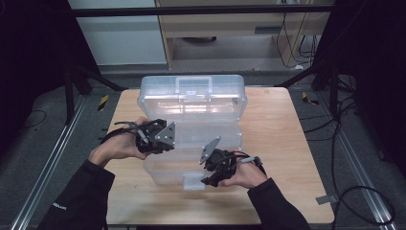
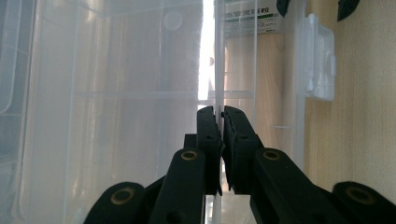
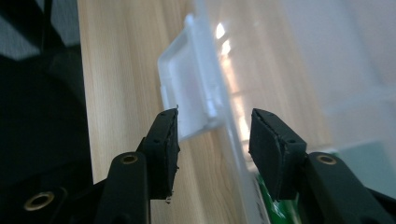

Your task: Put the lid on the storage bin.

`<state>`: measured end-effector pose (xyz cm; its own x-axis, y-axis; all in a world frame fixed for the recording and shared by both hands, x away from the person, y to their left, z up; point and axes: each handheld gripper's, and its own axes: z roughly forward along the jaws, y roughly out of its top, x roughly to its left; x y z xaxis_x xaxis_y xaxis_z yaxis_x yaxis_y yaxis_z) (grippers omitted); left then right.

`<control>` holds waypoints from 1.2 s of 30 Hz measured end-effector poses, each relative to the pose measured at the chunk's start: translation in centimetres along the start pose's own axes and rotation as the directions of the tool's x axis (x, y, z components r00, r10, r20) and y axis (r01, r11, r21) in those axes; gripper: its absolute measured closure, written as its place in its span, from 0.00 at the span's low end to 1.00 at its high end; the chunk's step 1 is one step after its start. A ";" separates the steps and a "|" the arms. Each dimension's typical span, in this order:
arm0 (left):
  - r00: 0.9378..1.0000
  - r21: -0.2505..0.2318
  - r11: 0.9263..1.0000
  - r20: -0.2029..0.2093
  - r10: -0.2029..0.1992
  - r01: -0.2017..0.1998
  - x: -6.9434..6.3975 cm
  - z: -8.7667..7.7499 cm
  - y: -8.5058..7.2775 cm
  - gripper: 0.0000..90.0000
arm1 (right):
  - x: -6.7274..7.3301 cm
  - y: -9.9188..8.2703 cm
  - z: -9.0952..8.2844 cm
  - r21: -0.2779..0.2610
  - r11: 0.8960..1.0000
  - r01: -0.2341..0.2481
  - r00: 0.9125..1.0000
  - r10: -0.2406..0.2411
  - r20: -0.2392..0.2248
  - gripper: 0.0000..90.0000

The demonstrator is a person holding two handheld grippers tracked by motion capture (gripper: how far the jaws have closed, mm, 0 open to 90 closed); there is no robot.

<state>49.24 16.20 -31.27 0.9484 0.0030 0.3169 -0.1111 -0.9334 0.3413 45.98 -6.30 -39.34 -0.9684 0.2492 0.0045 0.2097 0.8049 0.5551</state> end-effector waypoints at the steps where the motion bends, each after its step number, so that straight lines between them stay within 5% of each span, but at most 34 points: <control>1: 1.000 0.000 1.000 -0.003 -0.002 0.003 0.0 0.0 0.0 0.95 | -0.2 -0.3 -0.5 -0.027 1.000 -0.013 1.000 0.013 0.011 0.60; 4: 1.000 0.001 1.000 -0.001 -0.003 0.003 0.0 0.0 0.0 0.95 | -0.6 -1.4 -2.2 -0.117 0.991 -0.067 0.996 0.073 0.046 0.67; 10: 1.000 0.006 1.000 -0.001 -0.001 0.001 0.1 0.0 0.1 0.95 | -1.1 -3.4 -5.2 -0.262 0.954 -0.146 0.979 0.177 0.102 0.78; 21: 1.000 0.009 1.000 0.000 -0.008 0.008 0.1 0.0 0.1 0.94 | -1.4 -5.2 -8.0 -0.386 0.900 -0.203 0.961 0.259 0.100 0.97; 30: 1.000 0.004 1.000 0.001 -0.014 0.014 0.1 0.0 0.1 0.94 | -2.2 -5.2 -10.3 -0.525 0.822 -0.222 0.946 0.311 0.088 1.00; 32: 1.000 0.004 1.000 0.001 -0.015 0.015 0.1 0.0 0.1 0.94 | -2.8 -5.2 -10.7 -0.553 0.801 -0.230 0.935 0.339 0.102 1.00; 36: 1.000 0.006 1.000 0.001 -0.016 0.016 0.2 0.0 0.1 0.94 | -4.7 -5.1 -11.1 -0.607 0.752 -0.256 0.899 0.416 0.137 1.00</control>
<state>49.37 16.10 -31.18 0.9505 0.0175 0.3101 -0.0941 -0.9353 0.3411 47.93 -17.56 -32.94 -0.7648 0.6327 0.1214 0.3238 0.2145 0.9215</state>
